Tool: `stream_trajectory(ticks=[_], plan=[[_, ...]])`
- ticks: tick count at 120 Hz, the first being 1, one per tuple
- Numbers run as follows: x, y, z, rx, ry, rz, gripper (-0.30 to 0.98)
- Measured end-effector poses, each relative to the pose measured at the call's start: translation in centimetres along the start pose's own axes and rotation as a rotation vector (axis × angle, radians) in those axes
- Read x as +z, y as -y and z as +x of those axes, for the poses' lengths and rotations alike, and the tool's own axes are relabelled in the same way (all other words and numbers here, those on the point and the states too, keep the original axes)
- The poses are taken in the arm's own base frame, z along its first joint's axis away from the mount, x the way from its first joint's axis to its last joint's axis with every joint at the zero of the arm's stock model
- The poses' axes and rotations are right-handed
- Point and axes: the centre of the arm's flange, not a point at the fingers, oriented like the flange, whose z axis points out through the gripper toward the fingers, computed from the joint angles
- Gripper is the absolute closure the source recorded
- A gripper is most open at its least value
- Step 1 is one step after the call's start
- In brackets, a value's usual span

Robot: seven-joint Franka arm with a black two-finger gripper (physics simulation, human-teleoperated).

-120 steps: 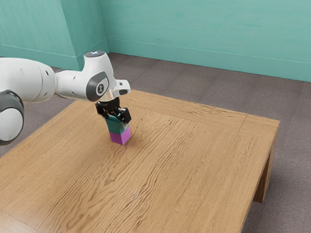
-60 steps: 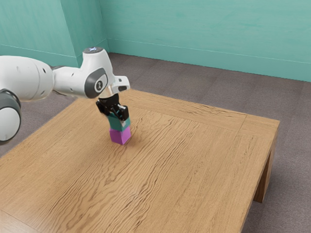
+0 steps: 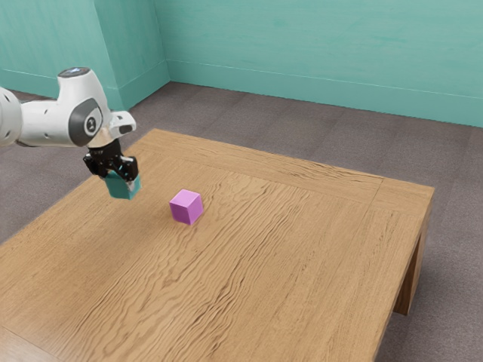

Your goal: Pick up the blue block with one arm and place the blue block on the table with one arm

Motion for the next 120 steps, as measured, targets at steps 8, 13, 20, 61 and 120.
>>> stream_trajectory(ticks=[8,13,20,61,120], plan=[[1.3,0.4,-0.1,-0.011,0.019,-0.004,0.31],[2.9,0.9,-0.2,-0.023,0.042,-0.008,0.31],[4.5,1.1,-0.3,-0.035,0.064,-0.017,0.31],[6.4,1.3,-0.2,-0.088,0.082,-0.068,0.16],[-27.5,-12.3,-11.1,0.153,-0.102,-0.084,0.02]])
